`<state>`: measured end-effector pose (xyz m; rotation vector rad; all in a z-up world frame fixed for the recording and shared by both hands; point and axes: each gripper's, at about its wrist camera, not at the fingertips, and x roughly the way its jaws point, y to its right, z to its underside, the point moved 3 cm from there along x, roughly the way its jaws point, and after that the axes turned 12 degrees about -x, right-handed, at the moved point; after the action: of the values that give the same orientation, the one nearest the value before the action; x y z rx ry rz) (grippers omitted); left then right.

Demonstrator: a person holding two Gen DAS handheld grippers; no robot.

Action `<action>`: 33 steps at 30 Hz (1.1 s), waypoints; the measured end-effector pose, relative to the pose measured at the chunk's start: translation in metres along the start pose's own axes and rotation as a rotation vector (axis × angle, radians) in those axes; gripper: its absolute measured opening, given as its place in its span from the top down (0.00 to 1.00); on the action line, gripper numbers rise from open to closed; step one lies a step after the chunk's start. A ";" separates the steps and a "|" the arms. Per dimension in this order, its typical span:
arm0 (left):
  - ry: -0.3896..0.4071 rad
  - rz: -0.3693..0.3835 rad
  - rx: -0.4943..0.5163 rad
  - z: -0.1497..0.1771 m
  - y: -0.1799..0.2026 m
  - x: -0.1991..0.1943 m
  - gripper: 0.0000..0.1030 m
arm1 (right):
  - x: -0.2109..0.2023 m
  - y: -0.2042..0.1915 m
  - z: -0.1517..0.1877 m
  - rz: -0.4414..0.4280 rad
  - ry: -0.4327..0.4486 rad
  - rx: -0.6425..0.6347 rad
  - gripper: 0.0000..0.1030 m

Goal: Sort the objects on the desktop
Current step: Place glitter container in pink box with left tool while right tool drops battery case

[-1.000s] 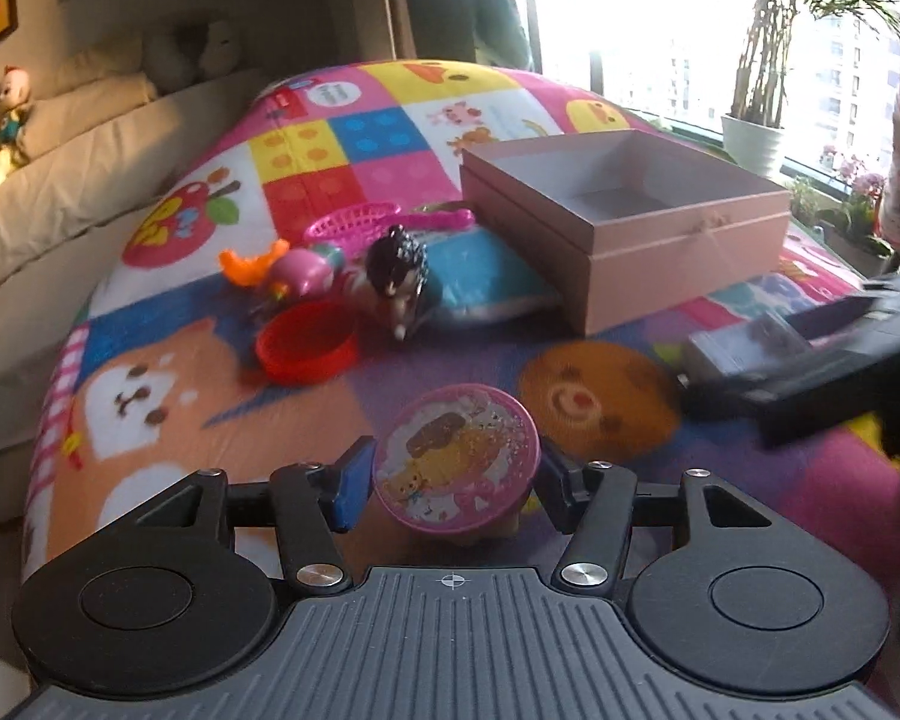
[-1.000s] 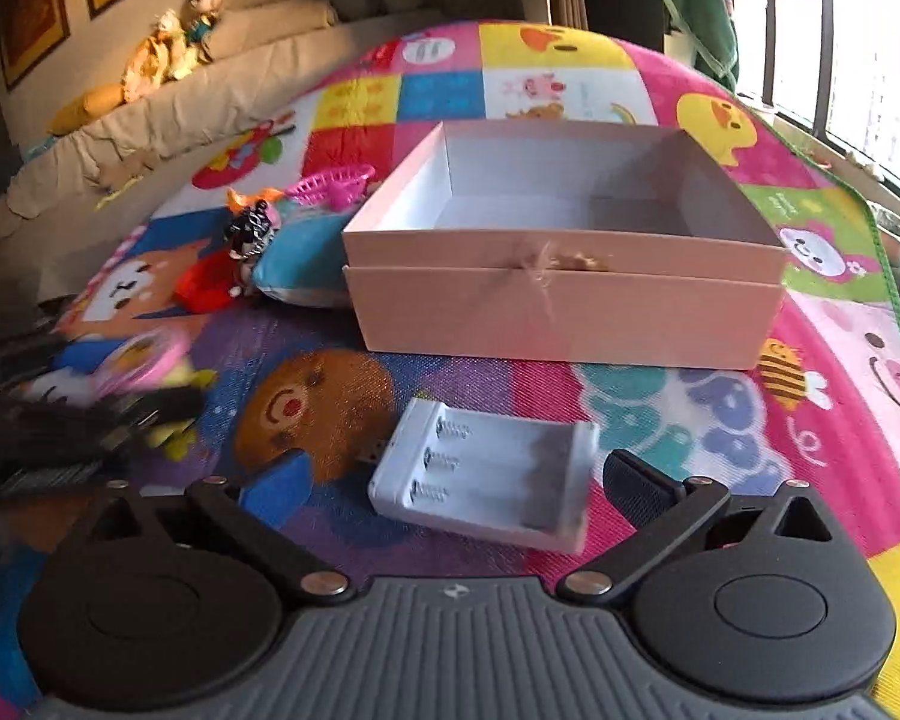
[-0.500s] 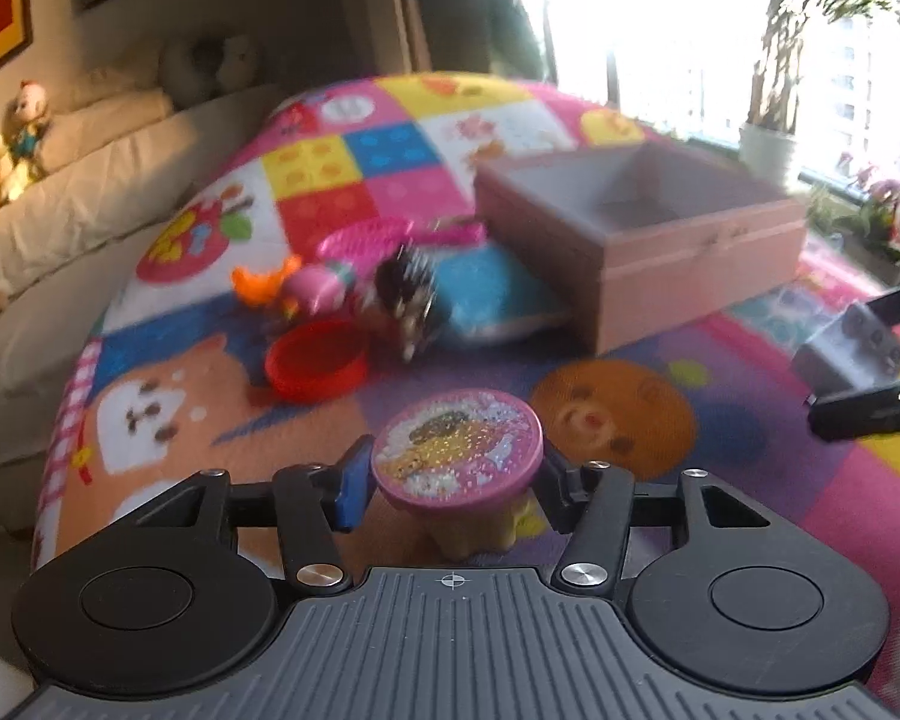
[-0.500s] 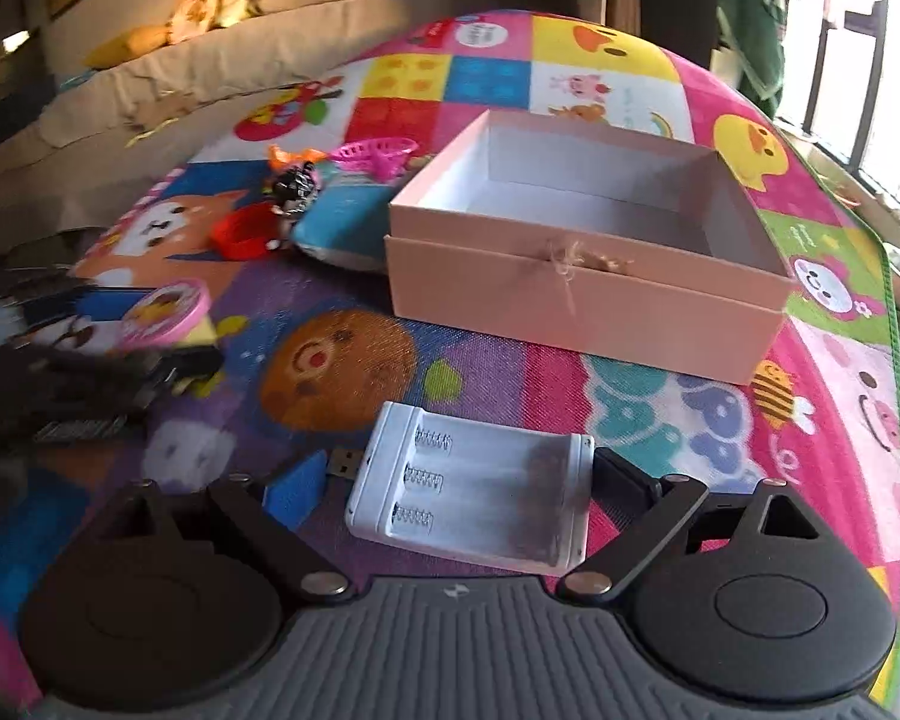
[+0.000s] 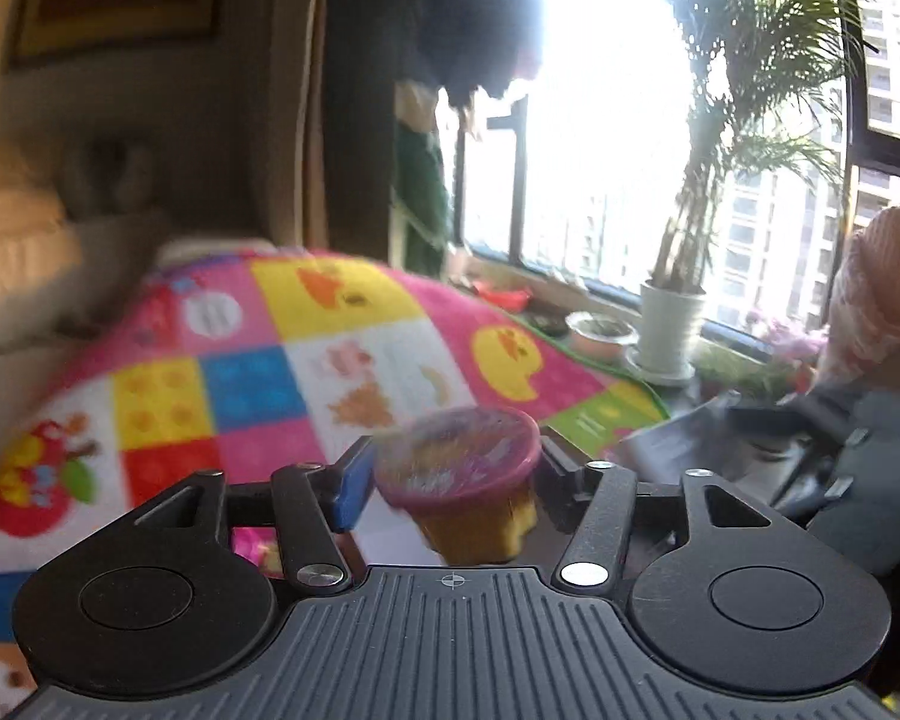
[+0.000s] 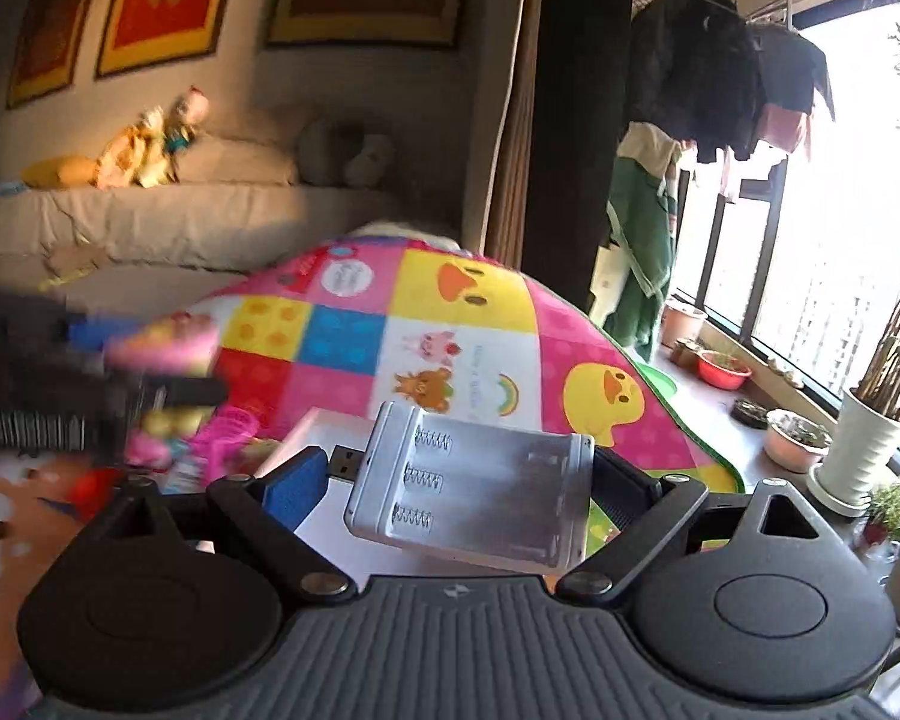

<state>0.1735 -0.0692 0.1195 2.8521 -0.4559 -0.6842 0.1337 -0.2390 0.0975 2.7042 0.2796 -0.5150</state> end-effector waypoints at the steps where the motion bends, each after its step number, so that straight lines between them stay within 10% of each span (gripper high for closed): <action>1: -0.006 -0.010 -0.006 -0.001 -0.005 0.006 0.23 | 0.012 -0.002 0.003 -0.012 -0.010 0.004 0.08; 16: -0.067 -0.363 0.018 0.109 -0.112 -0.055 0.08 | -0.007 -0.075 0.026 -0.158 0.037 -0.180 0.04; 19: -0.062 -0.425 -0.052 0.123 -0.130 -0.072 0.06 | -0.008 -0.117 0.013 -0.215 0.069 -0.296 0.20; 22: -0.064 -0.460 -0.150 0.131 -0.151 -0.080 0.06 | 0.013 -0.151 -0.005 -0.271 0.020 -0.339 0.50; 28: -0.048 -0.420 -0.231 0.134 -0.164 -0.088 0.03 | 0.099 -0.160 -0.054 -0.366 -0.167 -0.084 0.53; 33: -0.029 -0.385 -0.171 0.136 -0.152 -0.087 0.03 | 0.162 -0.188 -0.058 -0.322 -0.327 -0.171 0.53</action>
<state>0.0746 0.0893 -0.0001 2.7903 0.1505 -0.7824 0.2513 -0.0247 0.0246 2.3707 0.6387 -0.9650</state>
